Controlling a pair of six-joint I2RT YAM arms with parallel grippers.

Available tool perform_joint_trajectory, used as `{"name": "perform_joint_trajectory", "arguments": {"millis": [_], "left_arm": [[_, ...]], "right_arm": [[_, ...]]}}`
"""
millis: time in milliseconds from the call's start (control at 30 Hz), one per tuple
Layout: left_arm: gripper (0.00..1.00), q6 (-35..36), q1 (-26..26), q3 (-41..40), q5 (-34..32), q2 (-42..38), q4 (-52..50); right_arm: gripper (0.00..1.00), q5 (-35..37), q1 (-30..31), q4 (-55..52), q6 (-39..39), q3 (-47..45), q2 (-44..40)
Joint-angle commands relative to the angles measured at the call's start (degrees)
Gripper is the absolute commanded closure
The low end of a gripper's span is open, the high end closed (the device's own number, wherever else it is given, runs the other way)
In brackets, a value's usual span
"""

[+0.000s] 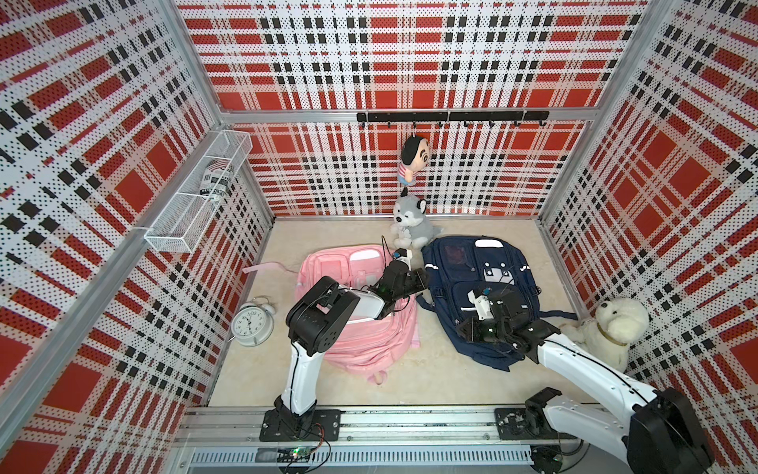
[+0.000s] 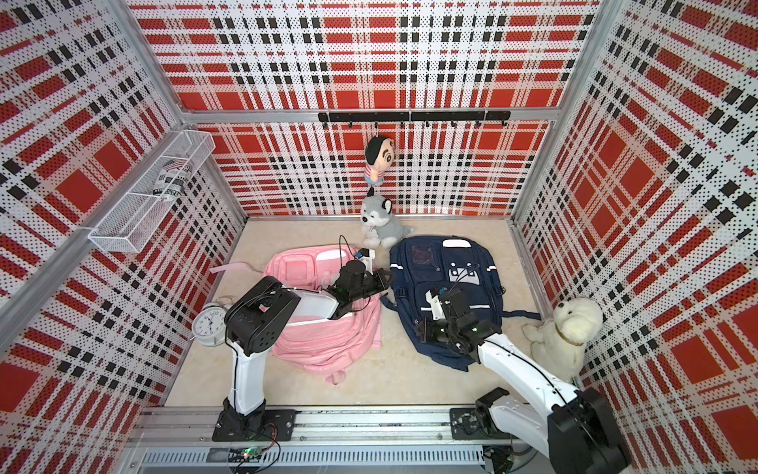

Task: Zip up the backpack
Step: Zip the zipper on the backpack.

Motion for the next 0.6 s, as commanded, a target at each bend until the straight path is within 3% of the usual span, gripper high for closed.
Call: {"name": "perform_joint_trajectory", "arguments": {"millis": [0,200,400,567], "left_arm": [[0.96,2.6,1.8,2.2,-5.9,-0.1,0.9],[0.79,5.1,1.2,3.2,-4.3,-1.7,-3.1],[0.72,9.8,-1.7,2.2,-4.3,-6.2,-6.8],[0.69,7.2,-1.7,2.9,-2.3,-9.4,-14.0]], "right_arm": [[1.00,-3.5,1.4,3.0,2.2,-0.6,2.1],[1.00,-4.0,1.5,3.1,0.3,2.5,5.3],[1.00,-3.9,1.5,3.6,-0.2,4.4,6.2],[1.00,-2.0,1.6,5.2,-0.4,4.5,6.9]]}}
